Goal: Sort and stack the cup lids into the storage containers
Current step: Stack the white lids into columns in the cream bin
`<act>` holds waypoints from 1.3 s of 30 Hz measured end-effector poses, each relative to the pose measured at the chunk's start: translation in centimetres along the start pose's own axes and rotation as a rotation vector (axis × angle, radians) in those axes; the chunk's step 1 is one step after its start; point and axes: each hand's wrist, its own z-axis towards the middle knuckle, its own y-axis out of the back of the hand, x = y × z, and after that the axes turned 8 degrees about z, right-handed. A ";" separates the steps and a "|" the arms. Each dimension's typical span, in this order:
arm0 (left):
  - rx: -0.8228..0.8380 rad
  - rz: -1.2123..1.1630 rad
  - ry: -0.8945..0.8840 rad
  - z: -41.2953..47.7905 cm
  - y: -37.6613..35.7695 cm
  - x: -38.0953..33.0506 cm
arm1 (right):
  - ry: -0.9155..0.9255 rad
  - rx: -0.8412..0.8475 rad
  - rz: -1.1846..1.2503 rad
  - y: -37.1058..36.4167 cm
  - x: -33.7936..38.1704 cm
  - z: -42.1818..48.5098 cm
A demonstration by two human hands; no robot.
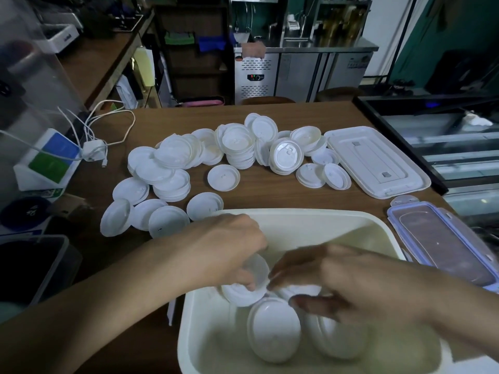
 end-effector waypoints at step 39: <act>-0.198 -0.190 0.344 4.6 -8.2 14.5 | 0.139 -0.081 -0.360 4.5 -17.6 22.5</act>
